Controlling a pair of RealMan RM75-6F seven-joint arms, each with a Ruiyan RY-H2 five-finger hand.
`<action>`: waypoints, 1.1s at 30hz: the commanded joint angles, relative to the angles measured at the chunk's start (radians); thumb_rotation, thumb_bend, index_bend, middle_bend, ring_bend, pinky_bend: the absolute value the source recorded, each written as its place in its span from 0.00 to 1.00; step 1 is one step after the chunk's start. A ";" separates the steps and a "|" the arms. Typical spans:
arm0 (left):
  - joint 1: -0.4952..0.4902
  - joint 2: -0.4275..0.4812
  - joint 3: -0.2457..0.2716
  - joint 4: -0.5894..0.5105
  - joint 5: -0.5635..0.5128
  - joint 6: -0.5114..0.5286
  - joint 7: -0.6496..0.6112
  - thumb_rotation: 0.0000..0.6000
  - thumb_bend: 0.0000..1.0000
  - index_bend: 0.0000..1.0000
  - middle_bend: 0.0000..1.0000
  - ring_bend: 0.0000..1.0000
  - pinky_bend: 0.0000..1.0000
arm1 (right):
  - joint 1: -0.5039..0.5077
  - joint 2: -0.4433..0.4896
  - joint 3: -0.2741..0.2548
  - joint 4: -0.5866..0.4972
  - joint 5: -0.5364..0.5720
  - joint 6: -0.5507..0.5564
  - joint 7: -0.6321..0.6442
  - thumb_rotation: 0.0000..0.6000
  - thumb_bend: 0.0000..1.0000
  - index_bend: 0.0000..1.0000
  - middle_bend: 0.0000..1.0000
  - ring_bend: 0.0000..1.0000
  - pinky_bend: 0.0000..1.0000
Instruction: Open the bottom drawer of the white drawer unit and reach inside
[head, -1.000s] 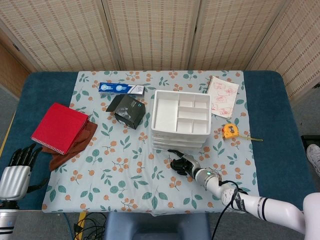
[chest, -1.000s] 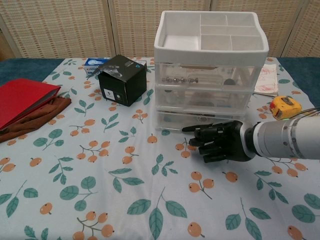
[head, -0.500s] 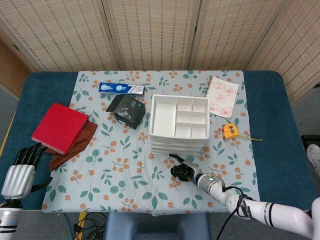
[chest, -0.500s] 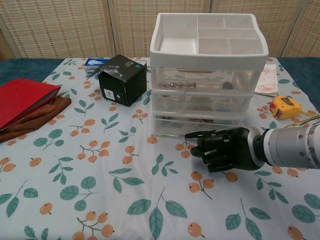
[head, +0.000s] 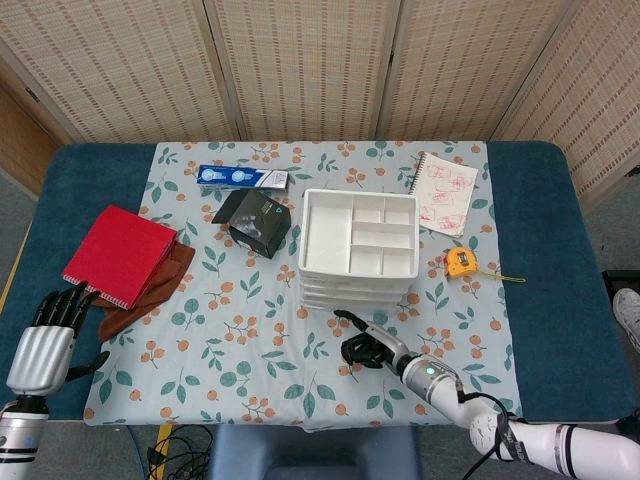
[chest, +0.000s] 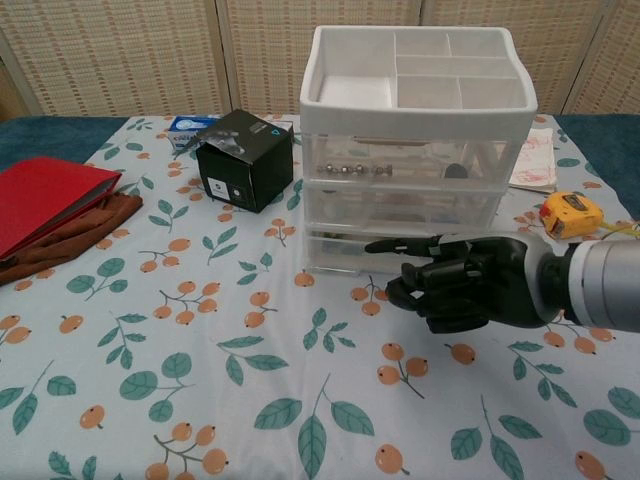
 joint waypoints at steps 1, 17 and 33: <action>-0.003 -0.003 0.001 0.002 -0.001 -0.007 -0.001 1.00 0.18 0.12 0.06 0.08 0.08 | -0.032 0.049 -0.024 -0.042 -0.069 0.085 -0.079 1.00 0.81 0.00 0.73 1.00 0.99; -0.005 -0.005 0.004 0.000 -0.003 -0.007 0.000 1.00 0.18 0.12 0.06 0.08 0.08 | 0.010 0.063 -0.075 -0.006 0.010 0.102 -0.117 1.00 0.81 0.00 0.72 1.00 0.99; -0.001 -0.005 0.006 -0.003 -0.009 -0.003 0.004 1.00 0.18 0.12 0.06 0.08 0.08 | 0.066 0.038 -0.084 0.056 0.063 0.061 -0.114 1.00 0.81 0.00 0.72 1.00 0.99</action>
